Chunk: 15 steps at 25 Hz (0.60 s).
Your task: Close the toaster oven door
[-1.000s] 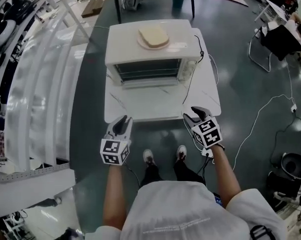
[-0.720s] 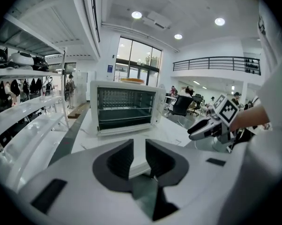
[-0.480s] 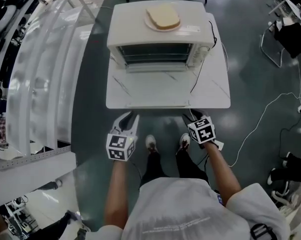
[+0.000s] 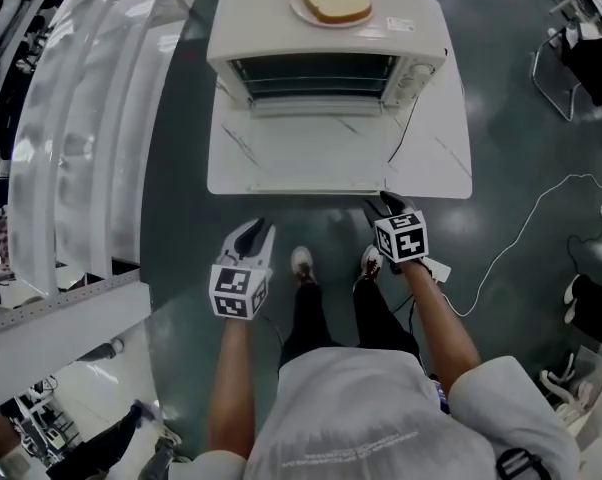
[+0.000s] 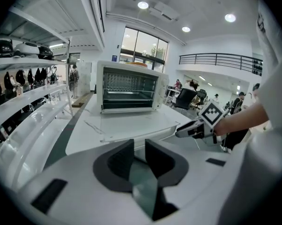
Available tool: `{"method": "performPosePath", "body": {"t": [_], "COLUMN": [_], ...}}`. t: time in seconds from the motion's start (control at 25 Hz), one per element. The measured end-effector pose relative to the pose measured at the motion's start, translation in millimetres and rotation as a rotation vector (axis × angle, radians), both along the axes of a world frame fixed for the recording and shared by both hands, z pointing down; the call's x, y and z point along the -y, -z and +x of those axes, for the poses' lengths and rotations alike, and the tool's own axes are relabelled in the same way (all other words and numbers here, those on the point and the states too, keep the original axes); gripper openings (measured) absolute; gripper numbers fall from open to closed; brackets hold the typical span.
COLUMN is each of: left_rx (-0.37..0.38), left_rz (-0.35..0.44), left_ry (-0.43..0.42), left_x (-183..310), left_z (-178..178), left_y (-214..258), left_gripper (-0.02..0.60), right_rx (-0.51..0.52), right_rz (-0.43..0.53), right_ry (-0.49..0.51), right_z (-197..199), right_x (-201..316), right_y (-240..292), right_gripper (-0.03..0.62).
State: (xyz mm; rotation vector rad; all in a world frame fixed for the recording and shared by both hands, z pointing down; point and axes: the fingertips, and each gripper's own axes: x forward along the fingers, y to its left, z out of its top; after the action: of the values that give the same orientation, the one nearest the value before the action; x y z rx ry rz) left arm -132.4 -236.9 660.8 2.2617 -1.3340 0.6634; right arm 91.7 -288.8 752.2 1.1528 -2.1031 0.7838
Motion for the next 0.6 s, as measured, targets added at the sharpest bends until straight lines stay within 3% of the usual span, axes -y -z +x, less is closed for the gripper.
{"method": "performPosePath", "body": {"t": [0.16,0.32,0.52,0.6], "left_rx": [0.002,-0.004,-0.007,-0.015], "left_rz": [0.000,0.004,0.008,0.015], "left_ry": [0.010,0.020,0.028,0.037], "left_x": [-5,-7,-4,-1], "left_z": [-3,-4,-7,-8], "left_y": [1,4,8,10], "left_gripper": [0.074,0.074,0.074,0.074], "right_rx": [0.035,-0.016,-0.005,0.000], "right_rz": [0.001,0.000,-0.010,-0.015], "right_ry": [-0.028,-0.036,-0.082,-0.090], "right_z": [-2,5,9,9], "right_x": [9,14,17,18], "right_y": [1,0,2,2], "right_gripper": [0.173,0.172,0.104,0.104]}}
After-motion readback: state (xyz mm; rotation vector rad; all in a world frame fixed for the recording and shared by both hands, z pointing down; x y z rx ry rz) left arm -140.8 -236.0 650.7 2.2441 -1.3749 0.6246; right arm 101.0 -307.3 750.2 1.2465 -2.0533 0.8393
